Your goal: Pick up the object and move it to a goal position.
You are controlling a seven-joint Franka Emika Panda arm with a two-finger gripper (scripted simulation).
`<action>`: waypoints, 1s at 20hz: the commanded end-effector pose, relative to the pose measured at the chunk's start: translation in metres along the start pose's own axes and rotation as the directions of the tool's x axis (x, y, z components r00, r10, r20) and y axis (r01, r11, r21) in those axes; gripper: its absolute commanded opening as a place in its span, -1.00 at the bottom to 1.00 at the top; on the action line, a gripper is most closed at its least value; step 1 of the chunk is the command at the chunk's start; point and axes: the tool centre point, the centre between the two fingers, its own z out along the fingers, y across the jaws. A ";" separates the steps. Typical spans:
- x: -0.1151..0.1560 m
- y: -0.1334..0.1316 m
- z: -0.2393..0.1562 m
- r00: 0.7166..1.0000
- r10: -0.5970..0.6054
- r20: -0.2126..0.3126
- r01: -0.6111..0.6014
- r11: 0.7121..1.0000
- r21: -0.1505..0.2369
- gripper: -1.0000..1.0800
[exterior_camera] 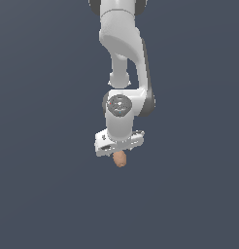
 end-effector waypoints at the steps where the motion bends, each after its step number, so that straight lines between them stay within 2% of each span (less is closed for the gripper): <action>1: -0.001 0.000 0.009 1.000 0.000 0.001 0.000 1.000 0.000 0.92; 7: -0.001 0.000 0.040 1.000 -0.004 0.000 0.004 1.000 0.000 0.92; 12: 0.000 0.001 0.045 1.000 -0.004 0.000 0.004 1.000 0.000 0.92; 13: 0.000 0.001 0.045 1.000 -0.004 0.000 0.004 1.000 0.000 -1.00; 20: 0.000 0.001 0.045 1.000 -0.004 0.000 0.004 1.000 0.000 -1.00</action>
